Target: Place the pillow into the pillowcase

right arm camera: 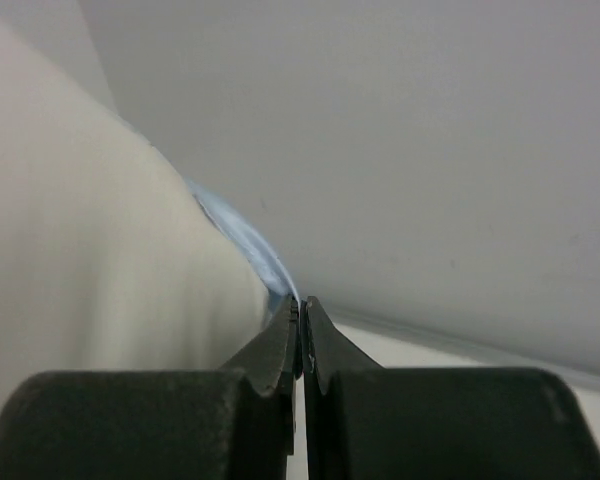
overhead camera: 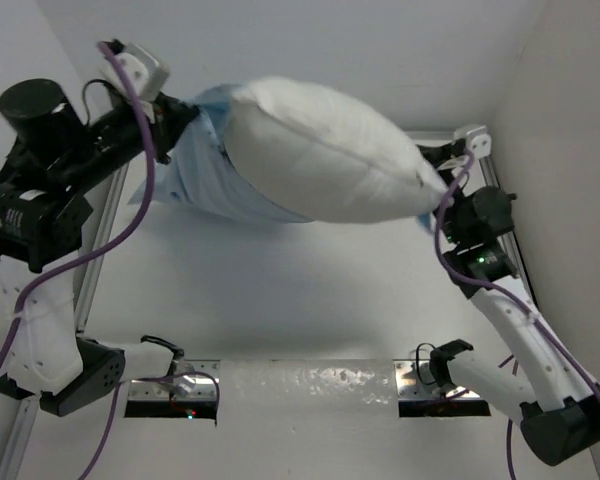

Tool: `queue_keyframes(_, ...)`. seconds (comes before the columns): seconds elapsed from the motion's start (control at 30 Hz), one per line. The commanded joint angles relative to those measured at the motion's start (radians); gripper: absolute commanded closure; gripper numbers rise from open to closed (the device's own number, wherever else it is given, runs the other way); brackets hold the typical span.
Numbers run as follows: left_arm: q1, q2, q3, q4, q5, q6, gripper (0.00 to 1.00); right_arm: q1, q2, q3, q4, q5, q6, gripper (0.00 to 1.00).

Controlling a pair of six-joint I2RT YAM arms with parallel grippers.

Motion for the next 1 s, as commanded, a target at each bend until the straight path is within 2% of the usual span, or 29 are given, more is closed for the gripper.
queue_keyframes(0.0, 0.003, -0.031, 0.058, 0.202, -0.340, -0.043, 1.00, 0.001, -0.052, 0.216, -0.170, -0.043, -0.079, 1.00)
queue_keyframes(0.07, 0.003, -0.041, 0.003, 0.220, -0.365, -0.040, 1.00, 0.001, -0.054, 0.299, -0.219, -0.080, -0.052, 1.00)
queue_keyframes(0.13, 0.003, -0.059, -0.054, 0.228, -0.284, -0.034, 1.00, 0.001, -0.065, 0.331, -0.248, -0.124, -0.009, 1.00)
queue_keyframes(0.27, 0.003, -0.085, -0.357, 0.277, -0.241, -0.060, 1.00, 0.000, -0.062, 0.236, -0.264, -0.065, 0.011, 1.00)
queue_keyframes(0.33, 0.003, -0.067, -0.380, 0.306, -0.248, -0.059, 1.00, 0.001, -0.007, 0.281, -0.282, -0.078, 0.037, 1.00)
queue_keyframes(0.4, 0.003, -0.003, -0.206, 0.283, -0.270, -0.057, 1.00, 0.000, 0.027, 0.384, -0.322, -0.130, 0.045, 1.00)
queue_keyframes(0.43, 0.003, 0.027, -0.100, 0.271, -0.297, -0.059, 1.00, 0.001, 0.050, 0.502, -0.333, -0.133, 0.039, 1.00)
queue_keyframes(0.47, 0.003, 0.050, 0.105, 0.263, -0.311, -0.060, 1.00, 0.000, 0.058, 0.557, -0.346, -0.133, 0.033, 1.00)
queue_keyframes(0.57, 0.003, 0.097, 0.339, 0.265, -0.340, -0.056, 1.00, 0.000, 0.029, 0.642, -0.348, -0.129, 0.002, 1.00)
queue_keyframes(0.6, 0.003, 0.096, 0.347, 0.221, -0.340, -0.050, 1.00, 0.000, 0.006, 0.621, -0.341, -0.120, -0.001, 1.00)
queue_keyframes(0.63, 0.003, 0.079, 0.317, 0.199, -0.327, -0.048, 1.00, 0.001, -0.020, 0.525, -0.324, -0.108, 0.002, 1.00)
queue_keyframes(0.7, 0.003, -0.019, 0.025, 0.220, -0.276, -0.046, 1.00, 0.000, -0.077, 0.357, -0.252, -0.066, 0.023, 1.00)
queue_keyframes(0.77, 0.003, -0.060, -0.234, 0.282, -0.238, -0.048, 1.00, 0.000, -0.034, 0.358, -0.268, -0.058, 0.031, 1.00)
queue_keyframes(0.8, 0.003, -0.042, -0.222, 0.270, -0.236, -0.049, 1.00, 0.001, -0.008, 0.403, -0.297, -0.067, 0.022, 1.00)
queue_keyframes(0.83, 0.003, -0.012, -0.065, 0.251, -0.253, -0.054, 1.00, 0.001, 0.015, 0.547, -0.328, -0.095, 0.007, 1.00)
queue_keyframes(0.9, 0.003, 0.077, 0.153, 0.201, -0.299, -0.051, 1.00, 0.000, 0.052, 0.746, -0.365, -0.107, -0.018, 1.00)
queue_keyframes(0.93, 0.003, 0.084, 0.271, 0.213, -0.297, -0.039, 1.00, 0.001, 0.052, 0.783, -0.368, -0.107, -0.024, 1.00)
queue_keyframes(0.97, 0.003, 0.078, 0.290, 0.214, -0.296, -0.036, 1.00, 0.001, 0.029, 0.802, -0.371, -0.104, -0.032, 1.00)
